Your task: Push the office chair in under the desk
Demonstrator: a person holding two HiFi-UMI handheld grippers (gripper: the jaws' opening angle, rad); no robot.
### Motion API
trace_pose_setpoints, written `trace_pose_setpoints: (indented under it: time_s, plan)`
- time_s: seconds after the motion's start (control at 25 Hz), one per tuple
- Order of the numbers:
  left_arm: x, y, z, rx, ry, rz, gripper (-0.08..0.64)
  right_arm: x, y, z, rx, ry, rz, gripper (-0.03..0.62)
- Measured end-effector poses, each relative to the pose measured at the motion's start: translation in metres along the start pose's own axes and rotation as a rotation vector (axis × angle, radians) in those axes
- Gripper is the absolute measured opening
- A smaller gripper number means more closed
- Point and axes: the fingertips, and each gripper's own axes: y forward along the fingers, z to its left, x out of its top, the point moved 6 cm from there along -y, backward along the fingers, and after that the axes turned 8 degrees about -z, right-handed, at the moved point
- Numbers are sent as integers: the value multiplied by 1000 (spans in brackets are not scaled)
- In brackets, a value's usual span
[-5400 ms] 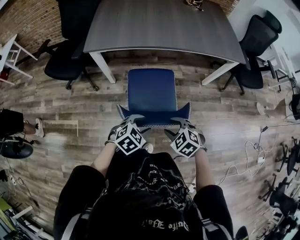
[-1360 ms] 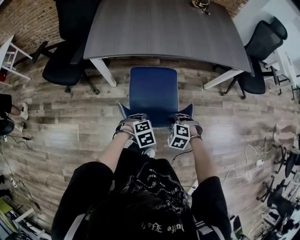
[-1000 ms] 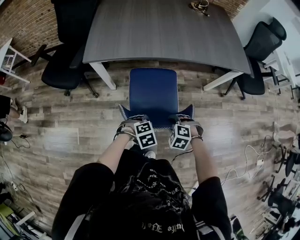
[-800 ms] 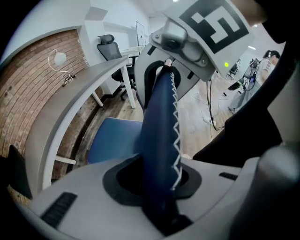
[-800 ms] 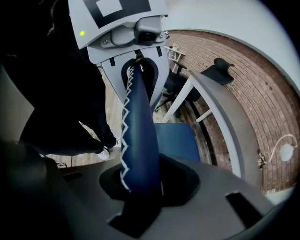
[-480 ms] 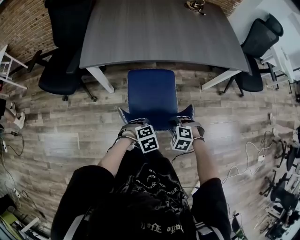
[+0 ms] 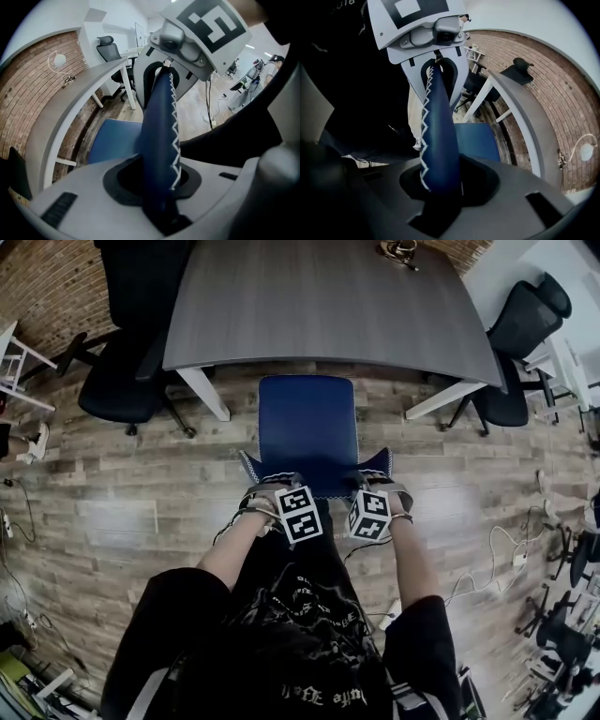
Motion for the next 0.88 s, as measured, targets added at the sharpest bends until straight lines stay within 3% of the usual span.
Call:
trace_pose_setpoints:
  time_s: [0.88]
  plan:
    - [-1, 5, 34, 9, 2, 6, 98, 1, 12, -32, 1, 0, -1, 104]
